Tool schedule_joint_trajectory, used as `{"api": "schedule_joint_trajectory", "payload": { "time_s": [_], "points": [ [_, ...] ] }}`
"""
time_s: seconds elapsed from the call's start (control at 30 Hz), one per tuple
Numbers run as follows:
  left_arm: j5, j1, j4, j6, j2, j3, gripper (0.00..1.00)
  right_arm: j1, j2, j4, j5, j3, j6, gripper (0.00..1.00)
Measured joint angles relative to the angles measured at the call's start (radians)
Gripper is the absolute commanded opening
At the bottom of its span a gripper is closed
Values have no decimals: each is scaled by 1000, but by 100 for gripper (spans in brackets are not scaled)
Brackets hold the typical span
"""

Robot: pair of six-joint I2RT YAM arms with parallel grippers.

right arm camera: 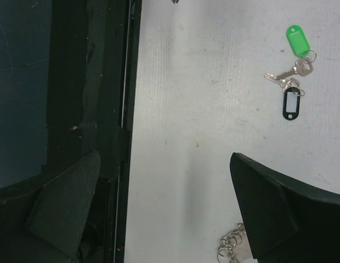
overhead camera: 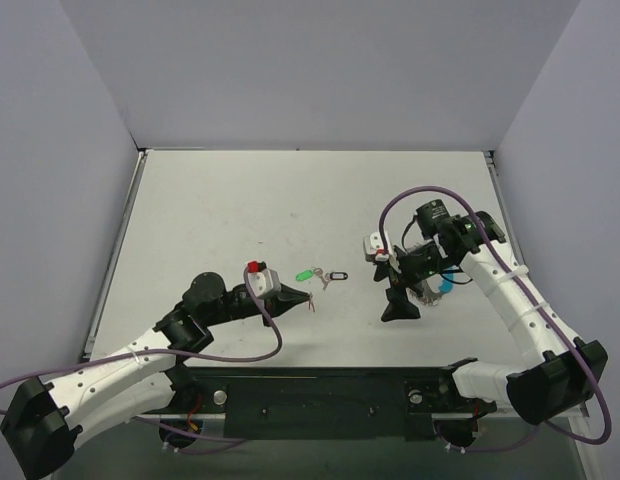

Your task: Put the keys on the keyring

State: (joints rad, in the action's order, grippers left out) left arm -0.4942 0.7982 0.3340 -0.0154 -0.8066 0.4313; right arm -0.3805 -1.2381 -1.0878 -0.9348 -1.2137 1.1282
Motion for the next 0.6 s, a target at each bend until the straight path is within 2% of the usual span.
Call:
{"api": "schedule_joint_trajectory", "payload": {
  "time_s": [0.2, 0.6],
  "points": [
    [84, 72, 93, 34, -16, -60, 0, 19, 12, -2, -43, 44, 26, 100],
    [125, 85, 260, 60, -75, -128, 0, 53, 23, -9, -106, 79, 63, 99]
  ]
}}
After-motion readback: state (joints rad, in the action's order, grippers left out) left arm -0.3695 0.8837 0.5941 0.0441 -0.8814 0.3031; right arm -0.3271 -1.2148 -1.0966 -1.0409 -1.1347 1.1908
